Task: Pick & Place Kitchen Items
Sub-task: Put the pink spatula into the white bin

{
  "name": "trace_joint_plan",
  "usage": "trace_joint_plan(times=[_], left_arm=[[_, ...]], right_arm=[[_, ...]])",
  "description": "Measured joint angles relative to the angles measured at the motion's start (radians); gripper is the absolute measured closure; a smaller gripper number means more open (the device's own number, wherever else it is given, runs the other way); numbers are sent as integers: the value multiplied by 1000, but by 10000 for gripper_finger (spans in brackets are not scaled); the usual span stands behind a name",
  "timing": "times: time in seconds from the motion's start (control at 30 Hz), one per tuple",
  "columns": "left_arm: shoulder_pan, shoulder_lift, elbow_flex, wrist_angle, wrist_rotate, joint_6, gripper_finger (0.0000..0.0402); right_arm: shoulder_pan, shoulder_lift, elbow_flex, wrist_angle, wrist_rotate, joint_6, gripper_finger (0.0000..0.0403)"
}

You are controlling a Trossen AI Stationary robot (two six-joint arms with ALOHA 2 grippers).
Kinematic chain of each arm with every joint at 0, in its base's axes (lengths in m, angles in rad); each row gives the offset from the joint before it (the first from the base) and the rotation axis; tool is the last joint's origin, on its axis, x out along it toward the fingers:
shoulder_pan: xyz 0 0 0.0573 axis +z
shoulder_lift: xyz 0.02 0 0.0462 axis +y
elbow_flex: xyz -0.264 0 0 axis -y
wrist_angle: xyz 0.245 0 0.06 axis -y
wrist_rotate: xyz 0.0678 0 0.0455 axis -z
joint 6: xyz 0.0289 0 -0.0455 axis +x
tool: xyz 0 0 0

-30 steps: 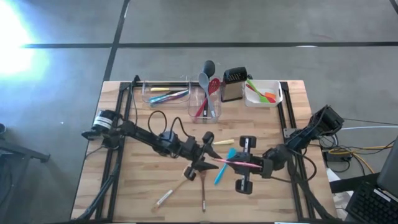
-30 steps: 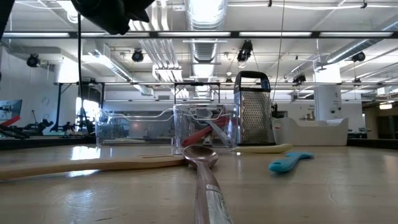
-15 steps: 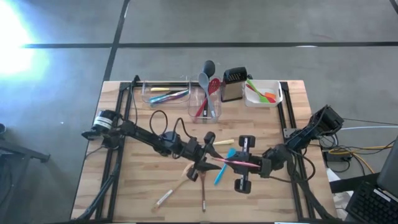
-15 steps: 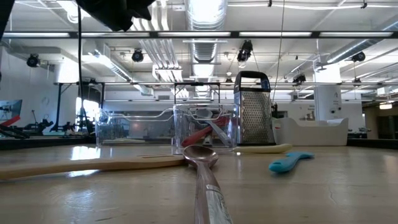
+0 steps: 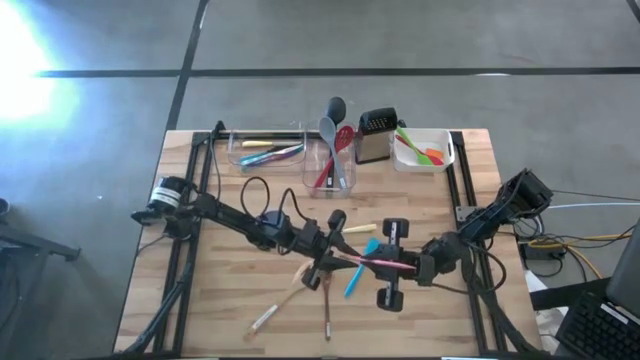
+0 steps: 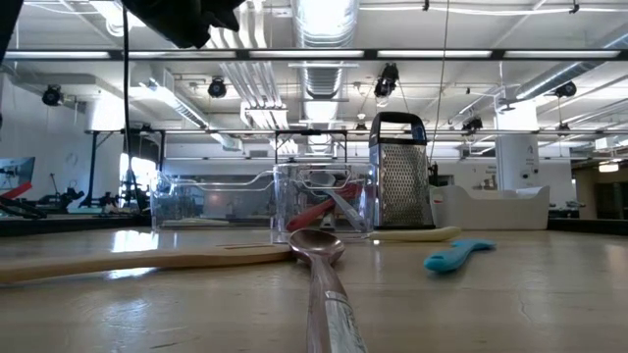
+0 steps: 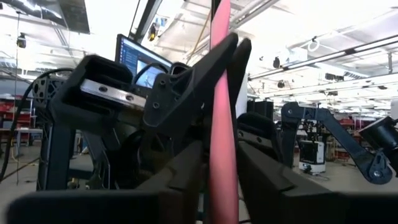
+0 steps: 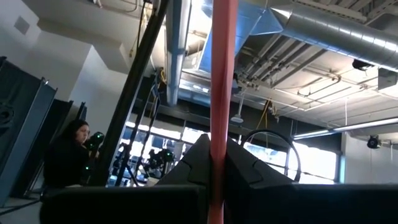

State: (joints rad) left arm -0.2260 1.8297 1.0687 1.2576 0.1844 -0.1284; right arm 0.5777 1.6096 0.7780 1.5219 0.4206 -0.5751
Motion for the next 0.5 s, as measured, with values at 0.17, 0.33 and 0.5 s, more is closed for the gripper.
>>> trace_joint_plan(times=[0.17, 0.33, 0.5], left_arm=[[6, -1, 0, -21, 0, -3, 367], [10, -1, 8, -34, 25, -8, 367], [13, -1, 13, -46, 38, -11, 367]], right_arm=[[0, 2, 0, 1, 1, 4, 392], [0, 2, 0, 0, 1, 8, 392], [1, 2, 0, 0, 20, 20, 392]])
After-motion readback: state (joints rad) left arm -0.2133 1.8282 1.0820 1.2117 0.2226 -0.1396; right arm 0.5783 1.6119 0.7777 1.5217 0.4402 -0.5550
